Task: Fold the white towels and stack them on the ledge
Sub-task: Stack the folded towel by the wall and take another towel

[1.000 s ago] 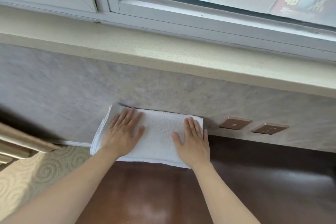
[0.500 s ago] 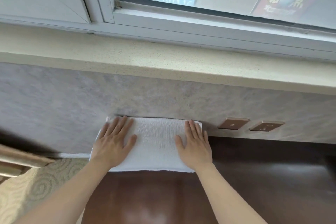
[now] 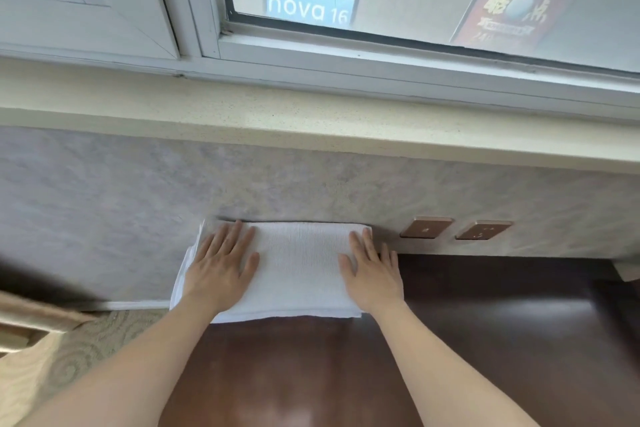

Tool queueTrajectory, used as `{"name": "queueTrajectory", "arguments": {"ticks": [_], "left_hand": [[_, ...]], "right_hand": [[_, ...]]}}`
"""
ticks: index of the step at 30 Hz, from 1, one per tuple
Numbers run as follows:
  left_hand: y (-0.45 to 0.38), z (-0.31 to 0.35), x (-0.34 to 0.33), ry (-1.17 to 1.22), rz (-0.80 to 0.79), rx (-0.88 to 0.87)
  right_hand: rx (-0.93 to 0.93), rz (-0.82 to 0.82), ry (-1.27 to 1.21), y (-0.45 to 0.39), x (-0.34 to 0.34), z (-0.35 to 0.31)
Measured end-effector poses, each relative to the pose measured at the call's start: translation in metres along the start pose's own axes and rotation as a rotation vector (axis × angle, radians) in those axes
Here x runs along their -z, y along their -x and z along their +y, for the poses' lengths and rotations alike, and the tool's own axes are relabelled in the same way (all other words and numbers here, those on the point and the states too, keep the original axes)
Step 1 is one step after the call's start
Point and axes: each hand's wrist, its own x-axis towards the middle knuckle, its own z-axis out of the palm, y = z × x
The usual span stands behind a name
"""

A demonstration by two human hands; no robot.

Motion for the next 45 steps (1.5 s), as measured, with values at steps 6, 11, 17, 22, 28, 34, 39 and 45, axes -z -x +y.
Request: {"name": "queueTrajectory", "arguments": {"ticks": [6, 11, 17, 22, 28, 34, 39, 45], "left_hand": [[0.015, 0.012, 0.018, 0.082, -0.003, 0.080], [0.038, 0.086, 0.038, 0.214, -0.001, -0.215], [0.069, 0.220, 0.057, 0.141, 0.020, -0.460], [0.115, 0.324, 0.061, 0.043, 0.059, -0.615], [0.184, 0.476, 0.042, -0.072, 0.031, -0.799], [0.253, 0.613, 0.018, -0.097, -0.003, -0.977], [0.274, 0.693, -0.003, -0.086, -0.033, -1.032], [0.237, 0.774, -0.030, -0.013, -0.039, -0.959]], "right_hand": [[-0.082, 0.039, -0.112, 0.038, 0.019, 0.006], [-0.032, 0.185, -0.149, 0.079, 0.045, 0.021], [-0.121, 0.315, -0.240, 0.141, 0.068, 0.086], [-0.210, 0.410, -0.455, 0.206, 0.081, 0.178], [-0.377, 0.517, -0.478, 0.326, 0.073, 0.330], [-0.542, 0.568, -0.481, 0.429, 0.074, 0.446], [-0.611, 0.594, -0.500, 0.465, 0.078, 0.520], [-0.635, 0.573, -0.472, 0.448, 0.091, 0.608]]}}
